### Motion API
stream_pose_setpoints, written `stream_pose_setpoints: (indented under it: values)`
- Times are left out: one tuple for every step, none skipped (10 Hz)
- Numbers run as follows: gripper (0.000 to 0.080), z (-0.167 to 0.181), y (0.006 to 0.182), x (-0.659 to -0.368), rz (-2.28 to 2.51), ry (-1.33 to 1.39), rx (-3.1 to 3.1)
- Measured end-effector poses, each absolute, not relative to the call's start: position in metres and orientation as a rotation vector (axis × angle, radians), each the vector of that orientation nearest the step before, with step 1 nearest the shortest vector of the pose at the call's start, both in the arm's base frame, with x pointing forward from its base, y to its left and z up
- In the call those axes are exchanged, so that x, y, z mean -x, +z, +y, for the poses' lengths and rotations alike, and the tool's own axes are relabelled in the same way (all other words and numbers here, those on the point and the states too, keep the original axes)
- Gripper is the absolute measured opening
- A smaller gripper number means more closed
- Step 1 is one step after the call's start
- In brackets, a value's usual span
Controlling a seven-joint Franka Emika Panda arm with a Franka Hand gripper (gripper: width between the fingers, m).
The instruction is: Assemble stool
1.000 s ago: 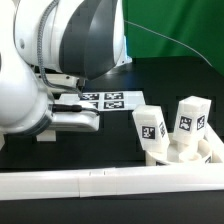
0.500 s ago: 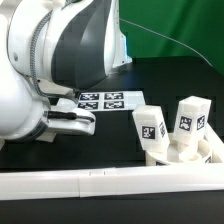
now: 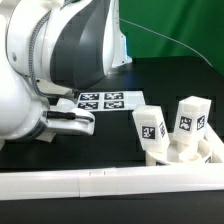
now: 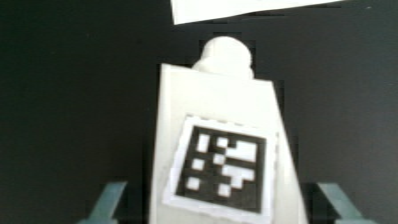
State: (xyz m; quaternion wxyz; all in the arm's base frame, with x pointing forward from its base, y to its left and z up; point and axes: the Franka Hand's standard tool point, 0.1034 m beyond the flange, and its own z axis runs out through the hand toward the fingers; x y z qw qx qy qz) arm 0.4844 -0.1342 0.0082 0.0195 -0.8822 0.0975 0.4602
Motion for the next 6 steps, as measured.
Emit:
stream_pose_setpoints:
  values:
    - [0.0322, -0.134, 0.008, -0.484, 0.303, 1.428, 2.738]
    - [0.0324, -0.134, 0.010, -0.486, 0.302, 1.423, 2.740]
    - [0.0324, -0.126, 0.031, -0.499, 0.281, 1.377, 2.767]
    - [0.0324, -0.118, 0.054, -0.508, 0.301, 1.307, 2.800]
    - [0.0324, -0.116, 0.073, -0.505, 0.345, 1.308, 2.786]
    - [0.0324, -0.121, 0.081, -0.504, 0.363, 1.301, 2.778]
